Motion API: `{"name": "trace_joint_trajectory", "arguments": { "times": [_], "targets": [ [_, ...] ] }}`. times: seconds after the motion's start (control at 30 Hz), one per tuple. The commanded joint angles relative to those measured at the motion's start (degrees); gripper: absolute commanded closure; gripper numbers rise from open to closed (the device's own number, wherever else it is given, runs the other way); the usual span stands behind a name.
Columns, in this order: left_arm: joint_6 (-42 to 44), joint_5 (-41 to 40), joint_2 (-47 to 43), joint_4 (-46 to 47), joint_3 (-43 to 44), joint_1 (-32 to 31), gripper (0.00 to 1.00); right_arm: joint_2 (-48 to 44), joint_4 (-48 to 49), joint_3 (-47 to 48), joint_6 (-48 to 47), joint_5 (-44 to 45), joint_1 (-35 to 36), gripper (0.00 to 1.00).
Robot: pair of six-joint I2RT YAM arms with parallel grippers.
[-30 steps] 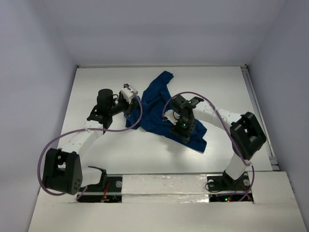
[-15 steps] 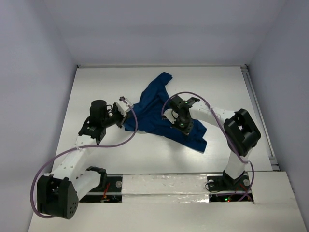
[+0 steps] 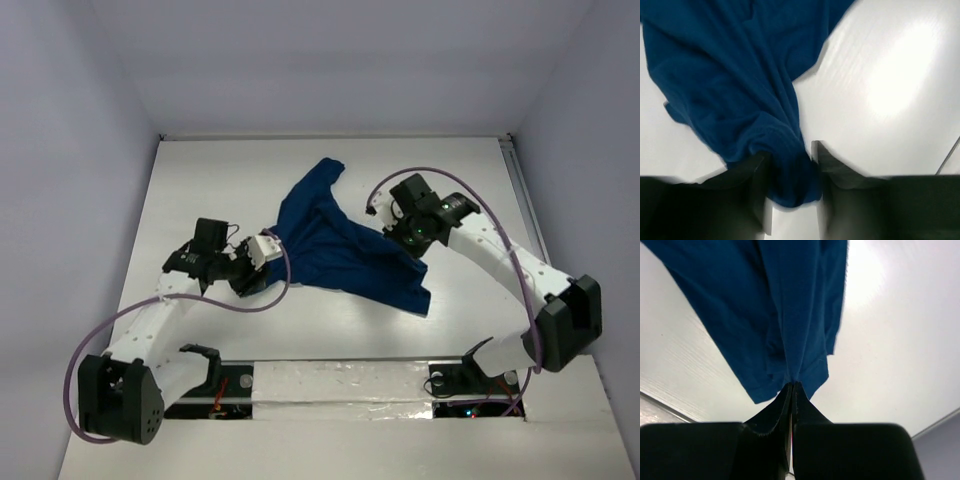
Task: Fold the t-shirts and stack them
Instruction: Flatten out the tshirt
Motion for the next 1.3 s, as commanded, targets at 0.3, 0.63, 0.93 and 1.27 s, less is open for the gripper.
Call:
{"name": "trace_joint_trajectory", "arguments": {
  "times": [0.3,0.63,0.93,1.27],
  "targets": [
    [-17.7,-12.93,0.2,31.87,11.05,0.28,0.01,-0.78,-0.73,-1.06,-1.05,-1.54,-1.33,1.0],
    [-26.93,-8.78,51.21,26.22,59.02,-5.07,0.1,-1.57,0.15,-1.58,0.01,-5.4,-1.33,1.0],
    [-26.92,-17.32,83.36,5.71,100.81,-12.55,0.07,-3.68,-0.11,-2.63,0.71,-7.51,-1.33,1.0],
    [-25.96,-29.45,81.87,9.03,89.22,-15.98,0.07,-2.62,1.03,-3.17,0.18,-10.15,-1.33,1.0]
  ]
}}
